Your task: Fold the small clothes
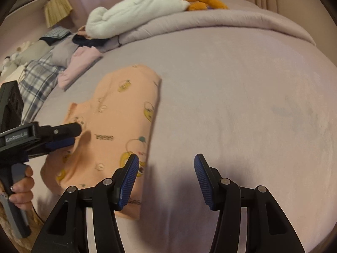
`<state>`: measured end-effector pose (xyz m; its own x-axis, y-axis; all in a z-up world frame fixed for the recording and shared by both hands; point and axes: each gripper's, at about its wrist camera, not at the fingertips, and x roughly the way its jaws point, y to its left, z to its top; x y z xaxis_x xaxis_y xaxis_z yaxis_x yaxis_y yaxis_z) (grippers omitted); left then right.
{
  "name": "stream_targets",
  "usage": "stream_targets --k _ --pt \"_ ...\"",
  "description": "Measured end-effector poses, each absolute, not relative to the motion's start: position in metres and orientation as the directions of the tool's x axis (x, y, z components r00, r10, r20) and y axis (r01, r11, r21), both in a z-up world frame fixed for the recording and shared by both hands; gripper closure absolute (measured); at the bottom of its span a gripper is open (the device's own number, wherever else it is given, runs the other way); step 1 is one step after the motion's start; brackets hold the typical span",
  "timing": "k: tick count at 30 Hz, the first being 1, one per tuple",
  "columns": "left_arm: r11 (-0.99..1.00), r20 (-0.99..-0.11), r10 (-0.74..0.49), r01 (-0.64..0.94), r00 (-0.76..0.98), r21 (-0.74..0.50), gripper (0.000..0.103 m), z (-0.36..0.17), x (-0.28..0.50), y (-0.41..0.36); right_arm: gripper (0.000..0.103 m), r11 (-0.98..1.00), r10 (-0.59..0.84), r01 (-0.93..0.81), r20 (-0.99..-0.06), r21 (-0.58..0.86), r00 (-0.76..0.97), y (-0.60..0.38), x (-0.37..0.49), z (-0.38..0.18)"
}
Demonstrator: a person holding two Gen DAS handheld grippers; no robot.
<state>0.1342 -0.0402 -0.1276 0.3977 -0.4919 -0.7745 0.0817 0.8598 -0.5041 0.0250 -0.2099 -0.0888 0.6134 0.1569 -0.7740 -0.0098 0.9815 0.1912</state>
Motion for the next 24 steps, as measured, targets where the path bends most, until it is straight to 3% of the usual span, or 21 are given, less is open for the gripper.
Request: stream_targets --k 2,11,13,24 --pt "0.857 -0.774 -0.500 0.092 0.389 -0.507 0.037 -0.131 0.140 -0.046 0.049 0.981 0.151 0.001 -0.776 0.192 0.613 -0.210 0.026 -0.091" --pt "0.841 -0.766 -0.525 0.084 0.370 -0.535 0.067 -0.147 0.155 -0.060 0.049 0.977 0.158 0.020 -0.784 0.212 0.600 -0.218 0.026 -0.099" --pt "0.824 -0.750 -0.543 0.065 0.378 -0.564 0.085 -0.147 0.153 -0.052 0.049 0.975 0.163 0.023 -0.783 0.220 0.600 -0.221 0.023 -0.099" --pt "0.868 -0.730 -0.471 0.117 0.496 -0.482 0.089 -0.096 0.128 -0.054 0.049 0.976 0.151 0.033 -0.781 0.214 0.606 -0.221 0.021 -0.098"
